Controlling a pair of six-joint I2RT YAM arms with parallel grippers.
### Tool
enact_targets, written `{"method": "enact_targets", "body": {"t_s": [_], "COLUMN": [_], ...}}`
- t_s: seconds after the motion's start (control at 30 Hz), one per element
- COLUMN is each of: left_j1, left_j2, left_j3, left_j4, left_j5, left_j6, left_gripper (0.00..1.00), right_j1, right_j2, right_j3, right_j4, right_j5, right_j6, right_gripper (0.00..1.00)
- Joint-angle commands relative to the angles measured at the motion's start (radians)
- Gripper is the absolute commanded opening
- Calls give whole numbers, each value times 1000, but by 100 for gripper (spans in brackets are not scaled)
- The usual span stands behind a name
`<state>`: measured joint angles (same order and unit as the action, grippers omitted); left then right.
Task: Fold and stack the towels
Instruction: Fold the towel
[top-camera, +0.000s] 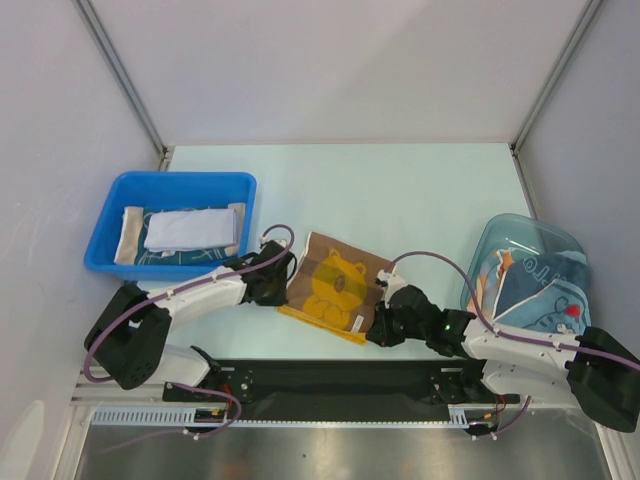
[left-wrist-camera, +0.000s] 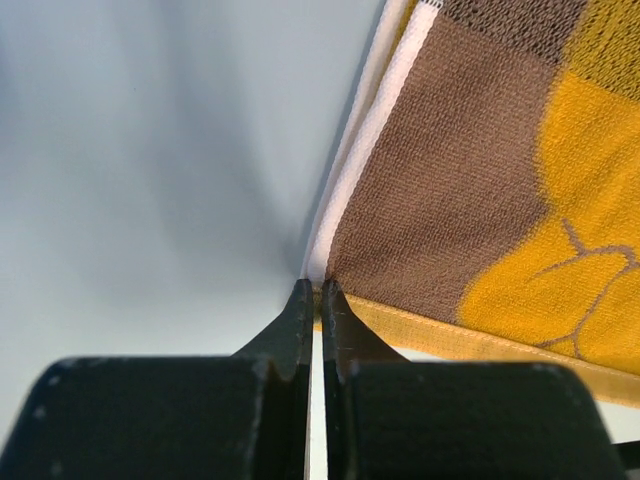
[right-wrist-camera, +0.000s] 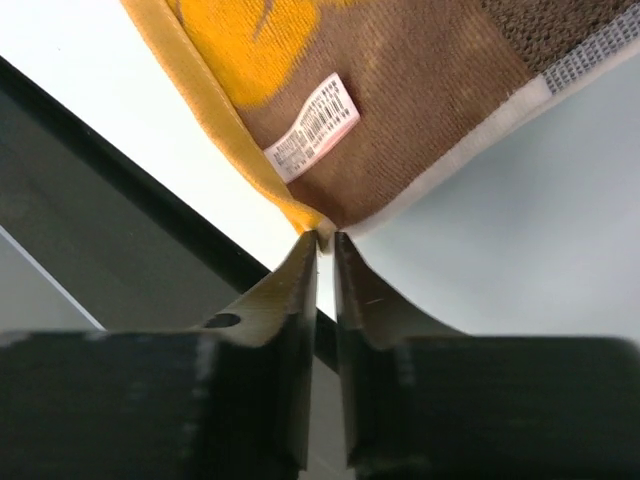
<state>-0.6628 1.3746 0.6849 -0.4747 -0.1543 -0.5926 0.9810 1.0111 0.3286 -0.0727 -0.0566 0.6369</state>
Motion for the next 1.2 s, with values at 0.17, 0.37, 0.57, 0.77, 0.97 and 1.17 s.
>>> {"method": "enact_targets", "body": {"t_s": [0.17, 0.37, 0.57, 0.77, 0.97, 1.17], "left_j1": [2, 2, 2, 2, 2, 2], "left_j2": [20, 18, 23, 41, 44, 60], "left_j3": [-4, -5, -15, -28, -33, -16], "left_j4": [-1, 1, 11, 42, 47, 38], "left_j5": [-44, -50, -50, -28, -27, -34], "left_j6": [17, 19, 14, 8, 5, 13], "left_gripper": [6, 14, 21, 25, 25, 26], "right_j1": [5, -50, -289, -439, -533, -627], "right_j2": [-57, -56, 26, 190, 310, 377], "right_j3": [59, 179, 194, 207, 288, 314], "right_j4": [-64, -226, -121, 104, 94, 108], "right_j5": [86, 322, 239, 118, 67, -63], "right_j6": [41, 103, 58, -45, -141, -195], "right_gripper": [36, 39, 40, 41, 42, 37]}}
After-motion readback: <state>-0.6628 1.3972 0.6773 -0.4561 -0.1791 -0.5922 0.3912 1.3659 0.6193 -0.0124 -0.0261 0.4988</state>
